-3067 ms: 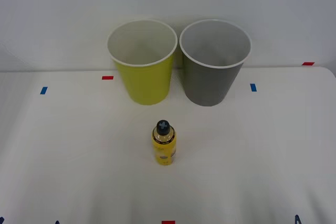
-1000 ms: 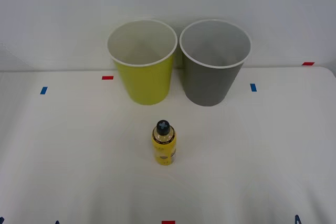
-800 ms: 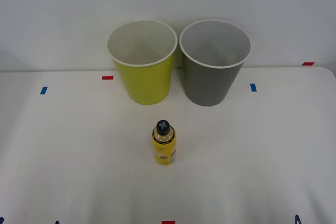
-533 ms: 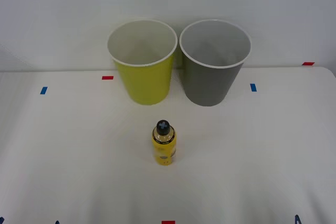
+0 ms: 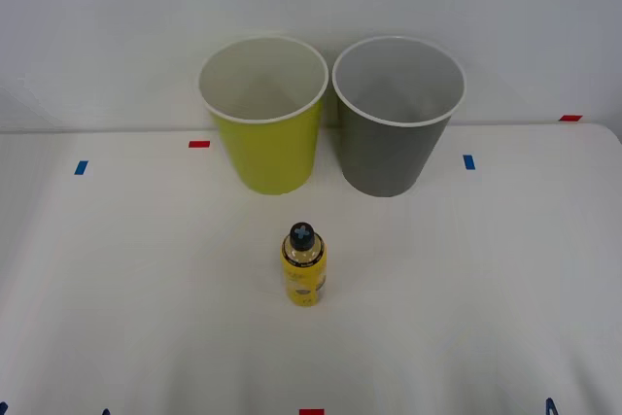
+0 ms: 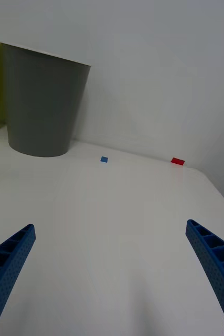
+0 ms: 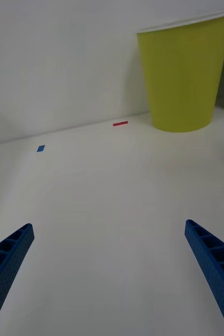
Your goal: Put cans in the gray bin and PET bottles in the light green bin.
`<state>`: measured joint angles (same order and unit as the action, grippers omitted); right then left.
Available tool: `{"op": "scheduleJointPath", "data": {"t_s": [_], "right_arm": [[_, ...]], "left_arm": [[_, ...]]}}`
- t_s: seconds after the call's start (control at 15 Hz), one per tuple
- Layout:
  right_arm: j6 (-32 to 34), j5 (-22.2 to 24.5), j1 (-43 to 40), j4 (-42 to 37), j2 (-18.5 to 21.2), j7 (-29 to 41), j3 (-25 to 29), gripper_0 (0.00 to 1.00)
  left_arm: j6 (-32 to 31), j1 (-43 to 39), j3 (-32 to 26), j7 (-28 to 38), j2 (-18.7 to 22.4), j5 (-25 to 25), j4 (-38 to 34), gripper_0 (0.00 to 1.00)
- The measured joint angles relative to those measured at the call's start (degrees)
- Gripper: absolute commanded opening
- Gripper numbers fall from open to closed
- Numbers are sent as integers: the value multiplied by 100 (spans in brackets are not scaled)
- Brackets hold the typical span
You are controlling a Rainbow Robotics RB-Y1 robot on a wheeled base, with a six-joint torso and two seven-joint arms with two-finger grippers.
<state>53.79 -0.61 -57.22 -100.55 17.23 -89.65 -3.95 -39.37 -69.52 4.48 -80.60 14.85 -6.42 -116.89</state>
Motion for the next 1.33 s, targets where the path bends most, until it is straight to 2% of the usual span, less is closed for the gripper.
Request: {"op": "scheduleJointPath", "data": {"t_s": [0.47, 0.6, 0.8, 0.93, 1.07, 1.2, 1.33], "right_arm": [[0, 0, 0, 0, 0, 0, 0, 100], [0, 0, 0, 0, 0, 0, 0, 100], [0, 0, 0, 0, 0, 0, 0, 100], [0, 0, 0, 0, 0, 0, 0, 100], [0, 0, 0, 1, 0, 0, 0, 100], [0, 0, 0, 0, 0, 0, 0, 100], [0, 0, 0, 0, 0, 0, 0, 100]], "left_arm": [[29, 76, 43, 0, -27, -5, 151, 100], [-389, 146, 61, 13, 29, 76, 297, 100], [-628, 292, 59, -1, 451, 316, 403, 100], [-647, 735, 101, -52, 837, 439, 718, 100], [-674, 1261, 334, -166, 1260, 767, 1027, 100], [-679, 1742, 793, -666, 1613, 1250, 1232, 100], [-682, 2310, 1458, -1223, 1969, 2088, 1398, 100]]}}
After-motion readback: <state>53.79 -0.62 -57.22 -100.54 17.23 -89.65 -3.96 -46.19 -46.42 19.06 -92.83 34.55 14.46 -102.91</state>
